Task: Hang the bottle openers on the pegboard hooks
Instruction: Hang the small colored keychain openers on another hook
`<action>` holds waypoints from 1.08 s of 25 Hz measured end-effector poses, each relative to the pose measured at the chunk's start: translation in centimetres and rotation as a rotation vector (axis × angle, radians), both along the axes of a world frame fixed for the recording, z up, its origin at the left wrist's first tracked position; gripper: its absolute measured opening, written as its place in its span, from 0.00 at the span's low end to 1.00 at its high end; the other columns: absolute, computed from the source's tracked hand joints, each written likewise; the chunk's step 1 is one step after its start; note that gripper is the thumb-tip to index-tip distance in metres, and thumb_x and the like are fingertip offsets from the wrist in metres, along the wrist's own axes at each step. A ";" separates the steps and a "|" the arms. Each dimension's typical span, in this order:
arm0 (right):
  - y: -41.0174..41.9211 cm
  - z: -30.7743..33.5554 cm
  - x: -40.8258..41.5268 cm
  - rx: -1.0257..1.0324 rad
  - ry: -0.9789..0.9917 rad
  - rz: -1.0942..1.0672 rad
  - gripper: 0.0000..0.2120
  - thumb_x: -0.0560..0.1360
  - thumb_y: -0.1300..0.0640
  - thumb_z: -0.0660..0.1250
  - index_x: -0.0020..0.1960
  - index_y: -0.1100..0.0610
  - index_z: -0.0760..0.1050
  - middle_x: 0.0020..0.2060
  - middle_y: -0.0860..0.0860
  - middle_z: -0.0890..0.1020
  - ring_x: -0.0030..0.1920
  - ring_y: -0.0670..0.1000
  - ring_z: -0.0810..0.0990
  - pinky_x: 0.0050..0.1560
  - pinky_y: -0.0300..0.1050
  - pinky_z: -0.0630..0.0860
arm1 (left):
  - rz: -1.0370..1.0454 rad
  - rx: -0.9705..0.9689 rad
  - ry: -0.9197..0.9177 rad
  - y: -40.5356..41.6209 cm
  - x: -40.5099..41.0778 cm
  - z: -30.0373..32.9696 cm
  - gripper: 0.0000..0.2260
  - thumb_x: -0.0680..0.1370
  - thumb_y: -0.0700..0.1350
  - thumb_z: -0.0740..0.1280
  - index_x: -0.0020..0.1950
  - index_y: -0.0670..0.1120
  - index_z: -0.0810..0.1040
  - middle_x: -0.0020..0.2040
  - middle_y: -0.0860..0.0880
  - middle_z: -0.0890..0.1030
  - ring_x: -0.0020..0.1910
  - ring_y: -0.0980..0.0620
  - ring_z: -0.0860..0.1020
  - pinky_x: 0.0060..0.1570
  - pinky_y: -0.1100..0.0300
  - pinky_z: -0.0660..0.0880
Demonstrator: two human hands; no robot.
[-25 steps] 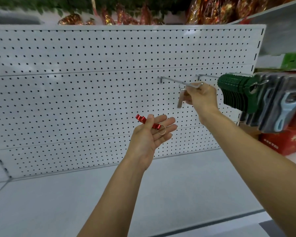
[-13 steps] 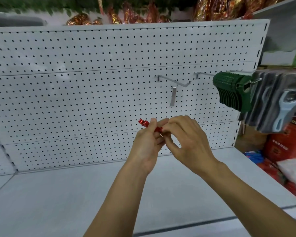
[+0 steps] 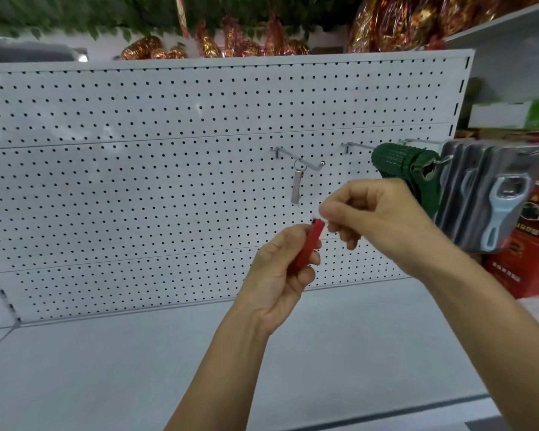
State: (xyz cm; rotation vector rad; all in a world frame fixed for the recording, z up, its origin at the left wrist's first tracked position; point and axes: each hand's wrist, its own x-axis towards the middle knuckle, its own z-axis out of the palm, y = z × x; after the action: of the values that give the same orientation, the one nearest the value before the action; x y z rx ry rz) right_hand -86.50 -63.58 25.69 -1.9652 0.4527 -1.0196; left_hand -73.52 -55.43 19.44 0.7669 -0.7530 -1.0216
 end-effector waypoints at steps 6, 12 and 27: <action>-0.8 3.0 0.8 -0.133 -0.086 -0.153 0.06 0.76 0.61 0.67 0.41 0.60 0.79 0.30 0.53 0.80 0.27 0.49 0.76 0.27 0.43 0.77 | 0.147 -0.107 -0.371 -0.1 -0.4 1.8 0.09 0.76 0.40 0.68 0.55 0.40 0.81 0.46 0.44 0.85 0.42 0.49 0.83 0.40 0.59 0.80; -2.1 3.2 2.9 -0.220 -0.072 -0.283 0.07 0.77 0.59 0.66 0.42 0.57 0.80 0.30 0.50 0.79 0.27 0.47 0.76 0.31 0.48 0.81 | 0.319 -0.048 -0.486 -1.4 -0.1 2.6 0.08 0.80 0.38 0.63 0.57 0.43 0.79 0.44 0.45 0.86 0.40 0.50 0.83 0.42 0.58 0.81; -6.4 0.8 6.9 -0.482 0.037 -0.437 0.09 0.78 0.62 0.61 0.50 0.56 0.79 0.36 0.45 0.78 0.37 0.48 0.75 0.42 0.47 0.75 | 0.527 0.186 -1.073 -1.7 1.0 0.0 0.23 0.79 0.50 0.65 0.73 0.53 0.65 0.68 0.56 0.73 0.65 0.57 0.72 0.66 0.52 0.70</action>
State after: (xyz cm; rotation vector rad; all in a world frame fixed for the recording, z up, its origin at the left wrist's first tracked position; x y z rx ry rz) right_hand -79.64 -69.93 26.51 -2.3710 0.7323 -1.4750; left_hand -72.48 -57.13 19.46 1.6106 -1.2638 -0.1296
